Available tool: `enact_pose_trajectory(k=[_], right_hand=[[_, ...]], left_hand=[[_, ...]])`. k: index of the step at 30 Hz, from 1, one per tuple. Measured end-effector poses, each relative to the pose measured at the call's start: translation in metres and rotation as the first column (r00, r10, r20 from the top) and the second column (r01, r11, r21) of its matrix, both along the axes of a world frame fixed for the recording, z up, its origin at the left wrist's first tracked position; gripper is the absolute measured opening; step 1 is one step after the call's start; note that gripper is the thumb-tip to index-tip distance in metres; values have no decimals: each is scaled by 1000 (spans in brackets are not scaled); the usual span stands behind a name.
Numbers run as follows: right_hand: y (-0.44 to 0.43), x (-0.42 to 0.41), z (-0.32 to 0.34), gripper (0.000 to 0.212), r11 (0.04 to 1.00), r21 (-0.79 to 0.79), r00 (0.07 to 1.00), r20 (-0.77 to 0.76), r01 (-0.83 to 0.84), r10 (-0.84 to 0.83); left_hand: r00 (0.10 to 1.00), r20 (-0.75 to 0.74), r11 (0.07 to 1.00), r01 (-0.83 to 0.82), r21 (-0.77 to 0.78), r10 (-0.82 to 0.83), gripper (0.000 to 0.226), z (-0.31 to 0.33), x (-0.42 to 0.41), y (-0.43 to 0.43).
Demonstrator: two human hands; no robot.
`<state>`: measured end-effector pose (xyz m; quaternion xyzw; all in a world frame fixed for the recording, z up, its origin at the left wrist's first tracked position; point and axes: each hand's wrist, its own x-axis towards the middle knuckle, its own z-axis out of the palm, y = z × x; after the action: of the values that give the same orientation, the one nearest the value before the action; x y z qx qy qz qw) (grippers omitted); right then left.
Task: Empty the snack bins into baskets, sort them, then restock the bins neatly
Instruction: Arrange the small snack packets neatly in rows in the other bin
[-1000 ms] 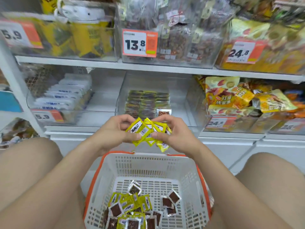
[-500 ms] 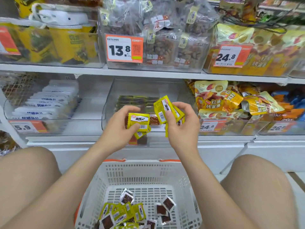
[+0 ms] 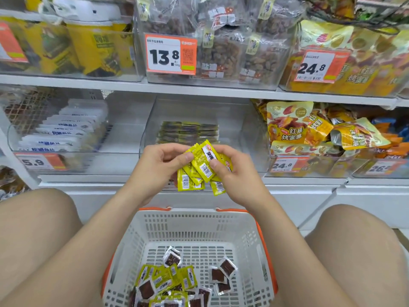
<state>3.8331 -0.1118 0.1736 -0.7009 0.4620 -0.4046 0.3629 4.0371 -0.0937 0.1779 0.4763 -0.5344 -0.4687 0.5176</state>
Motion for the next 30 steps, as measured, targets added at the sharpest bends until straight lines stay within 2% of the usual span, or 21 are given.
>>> enact_pose_trajectory(k=[4, 6, 8, 12, 17, 22, 25, 27, 30], right_hand=[[-3, 0, 0, 22, 983, 136, 977, 158, 121, -142], [-5, -1, 2, 20, 977, 149, 957, 222, 154, -184], [-6, 0, 3, 22, 986, 126, 971, 200, 109, -133], [-4, 12, -4, 26, 994, 112, 999, 38, 4, -9], [-2, 20, -5, 29, 1000, 17, 999, -51, -4, 5], [2, 23, -4, 31, 998, 56, 1000, 2, -27, 27], [1, 17, -3, 15, 981, 189, 991, 134, -33, 7], [1, 12, 2, 8, 979, 203, 991, 128, 22, -48], [2, 11, 5, 10, 966, 259, 979, 197, 9, -62]], left_hand=[[989, -142, 998, 42, 45, -35, 38, -4, 1, 2], [983, -177, 998, 49, 33, -43, 45, -7, 0, 4], [977, -213, 1000, 10, 13, -7, 44, -9, -3, 4], [971, -236, 998, -46, -41, 35, 44, -8, -6, 2], [988, -157, 999, -14, -32, 9, 45, -10, -2, -2], [973, -222, 997, -69, -20, 63, 30, -9, -12, -2], [939, -325, 993, -116, 12, 114, 26, -8, -12, -3], [912, -392, 993, -108, 48, 118, 29, -6, -8, -4], [930, -361, 997, -51, 60, 69, 32, -4, -4, -3]])
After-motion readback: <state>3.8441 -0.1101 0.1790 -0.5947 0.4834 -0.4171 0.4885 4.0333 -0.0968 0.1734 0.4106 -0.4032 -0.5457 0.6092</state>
